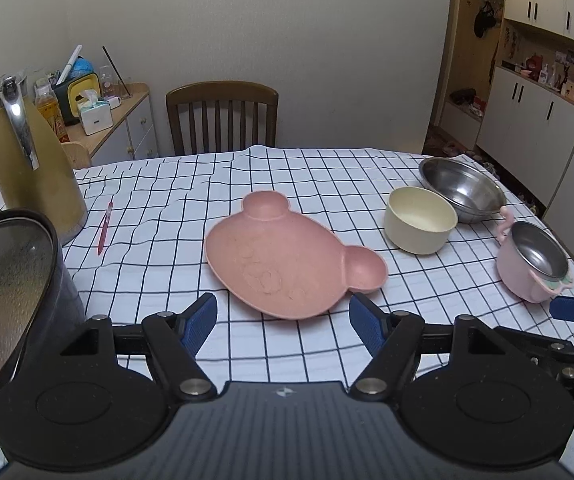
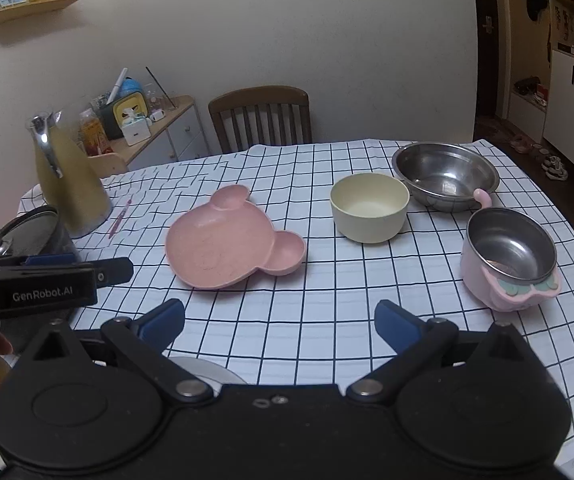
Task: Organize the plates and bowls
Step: 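Move both grippers toward the pink bear-shaped plate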
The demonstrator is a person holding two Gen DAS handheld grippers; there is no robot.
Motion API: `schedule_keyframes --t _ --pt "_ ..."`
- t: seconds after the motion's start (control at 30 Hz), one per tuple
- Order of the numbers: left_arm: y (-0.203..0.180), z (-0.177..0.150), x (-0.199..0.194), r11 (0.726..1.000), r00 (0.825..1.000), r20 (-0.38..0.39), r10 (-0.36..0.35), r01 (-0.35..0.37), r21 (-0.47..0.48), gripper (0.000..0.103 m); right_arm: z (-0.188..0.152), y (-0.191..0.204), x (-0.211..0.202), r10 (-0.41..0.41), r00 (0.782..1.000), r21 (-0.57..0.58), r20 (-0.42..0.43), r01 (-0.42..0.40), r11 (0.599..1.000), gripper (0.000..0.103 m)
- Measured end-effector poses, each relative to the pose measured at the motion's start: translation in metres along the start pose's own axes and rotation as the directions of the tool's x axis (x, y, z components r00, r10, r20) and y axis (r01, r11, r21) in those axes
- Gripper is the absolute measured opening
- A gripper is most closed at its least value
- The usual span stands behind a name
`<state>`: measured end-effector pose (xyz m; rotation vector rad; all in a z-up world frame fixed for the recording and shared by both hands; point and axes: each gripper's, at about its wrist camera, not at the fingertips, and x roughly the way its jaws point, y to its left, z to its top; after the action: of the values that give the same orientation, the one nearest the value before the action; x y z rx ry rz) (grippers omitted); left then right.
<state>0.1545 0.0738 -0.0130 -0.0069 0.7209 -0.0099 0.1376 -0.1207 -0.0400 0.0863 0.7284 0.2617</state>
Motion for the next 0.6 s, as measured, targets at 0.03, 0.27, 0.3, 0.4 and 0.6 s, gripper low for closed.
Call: schedule_keyframes --t 0.03,0.27,0.3,0.4,0.6 --pt "0.001 0.003 0.006 1.0 1.0 -0.001 0.006 -0.006 0.005 0.072 0.002 -0.001 0.005 -0.001 1.0 0.005 -0.007 0.001 1.0 0.102" --pt "0.014 0.031 0.048 1.0 0.999 -0.02 0.026 -0.026 0.011 0.072 0.018 -0.002 0.043 0.0 0.998 0.01 -0.056 0.0 1.0 0.102" --pt "0.015 0.034 0.055 0.999 0.999 -0.021 0.029 -0.028 0.018 0.072 0.02 -0.002 0.048 -0.001 0.998 0.009 -0.061 0.001 1.0 0.102" --pt "0.021 0.045 0.077 0.999 0.999 -0.038 0.032 -0.031 0.028 0.072 0.027 0.0 0.064 -0.001 0.997 0.01 -0.075 0.002 1.0 0.102" --pt "0.043 0.061 0.127 0.997 0.991 -0.111 0.07 -0.073 -0.019 0.072 0.037 0.009 0.101 -0.017 0.993 0.017 -0.117 0.019 1.0 0.1"
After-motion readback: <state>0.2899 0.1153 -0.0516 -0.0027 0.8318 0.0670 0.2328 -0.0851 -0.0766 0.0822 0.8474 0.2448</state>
